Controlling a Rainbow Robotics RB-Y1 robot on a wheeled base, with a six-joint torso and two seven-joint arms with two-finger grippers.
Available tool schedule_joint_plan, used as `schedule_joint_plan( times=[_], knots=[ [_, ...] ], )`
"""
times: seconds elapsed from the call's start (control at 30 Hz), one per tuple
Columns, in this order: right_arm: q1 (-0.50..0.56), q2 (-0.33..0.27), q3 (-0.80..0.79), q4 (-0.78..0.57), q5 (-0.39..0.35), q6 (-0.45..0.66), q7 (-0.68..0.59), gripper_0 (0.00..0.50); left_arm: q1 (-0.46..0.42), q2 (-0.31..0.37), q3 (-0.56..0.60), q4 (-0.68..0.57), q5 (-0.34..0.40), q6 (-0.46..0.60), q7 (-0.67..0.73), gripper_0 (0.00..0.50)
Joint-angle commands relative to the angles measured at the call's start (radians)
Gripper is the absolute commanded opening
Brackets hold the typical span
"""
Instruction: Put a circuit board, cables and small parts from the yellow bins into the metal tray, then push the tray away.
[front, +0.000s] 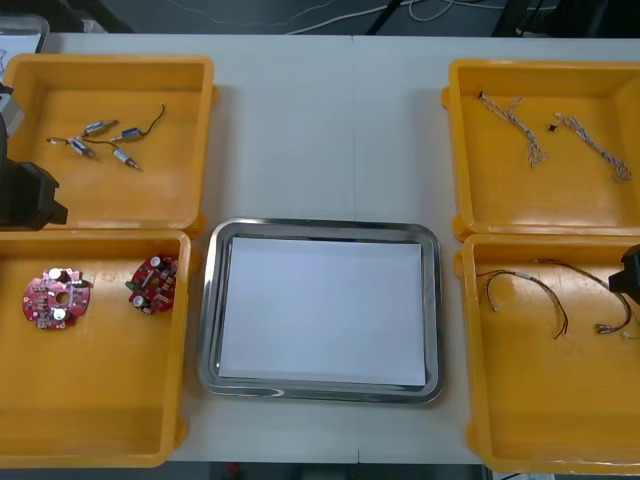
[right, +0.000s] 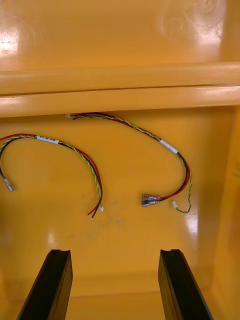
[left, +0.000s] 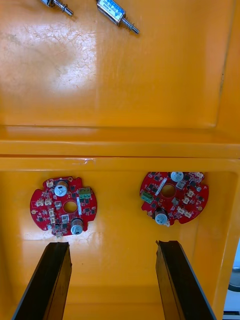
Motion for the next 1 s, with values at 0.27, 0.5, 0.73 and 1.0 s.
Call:
schedule_joint_plan(
  times=[0.27,0.5,0.73,1.0],
  knots=[
    [0.016,0.011,0.007,-0.027,0.008,-0.008,0.034,0.5,0.011,0.035,0.031,-0.025,-0.009,0.006,-0.083,0.5],
    [0.016,0.011,0.007,-0.027,0.008,-0.008,0.034,0.5,0.011,0.035,0.031,-0.025,-0.009,0.006,-0.083,0.5],
    [0.016,0.011,0.007,-0.027,0.008,-0.008,0.034,0.5,0.011,0.035,0.031,-0.025,-0.009,0.006,-0.083,0.5],
    [0.016,0.011,0.007,-0.027,0.008,-0.008,0.034,0.5,0.011,0.035,0.031,-0.025,-0.009,0.006,-0.083,0.5]
  ],
)
